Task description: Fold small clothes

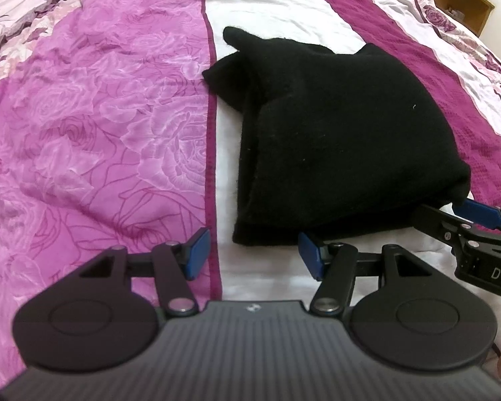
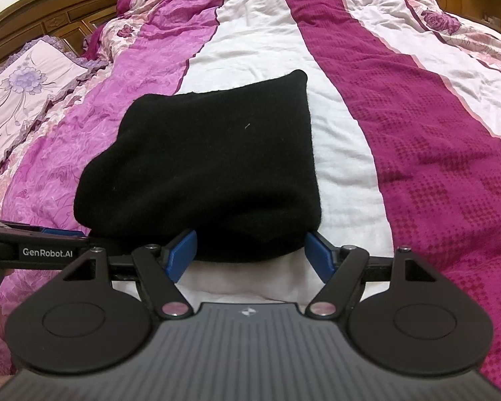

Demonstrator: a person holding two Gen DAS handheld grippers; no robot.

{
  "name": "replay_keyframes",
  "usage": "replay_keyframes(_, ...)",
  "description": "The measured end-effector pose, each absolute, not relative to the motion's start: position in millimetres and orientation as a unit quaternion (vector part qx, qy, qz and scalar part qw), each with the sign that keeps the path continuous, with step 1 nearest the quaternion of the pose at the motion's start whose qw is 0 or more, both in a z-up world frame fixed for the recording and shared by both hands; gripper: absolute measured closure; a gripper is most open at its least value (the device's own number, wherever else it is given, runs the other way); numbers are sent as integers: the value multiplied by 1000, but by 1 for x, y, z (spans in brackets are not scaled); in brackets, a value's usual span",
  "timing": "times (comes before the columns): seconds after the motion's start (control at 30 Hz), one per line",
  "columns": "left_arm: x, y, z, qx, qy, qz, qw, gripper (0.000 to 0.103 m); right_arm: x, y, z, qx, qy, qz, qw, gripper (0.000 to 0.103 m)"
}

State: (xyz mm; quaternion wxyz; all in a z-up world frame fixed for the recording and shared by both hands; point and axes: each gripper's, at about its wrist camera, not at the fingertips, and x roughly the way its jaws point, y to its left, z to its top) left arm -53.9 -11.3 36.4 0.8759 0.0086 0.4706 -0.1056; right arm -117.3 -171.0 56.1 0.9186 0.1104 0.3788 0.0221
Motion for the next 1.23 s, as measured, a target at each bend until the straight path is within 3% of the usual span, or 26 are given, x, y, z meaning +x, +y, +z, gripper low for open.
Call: replay_keyframes(1.23, -53, -10, 34, 11, 481, -96, 871, 43, -116, -170, 54, 110, 383, 26, 917, 26)
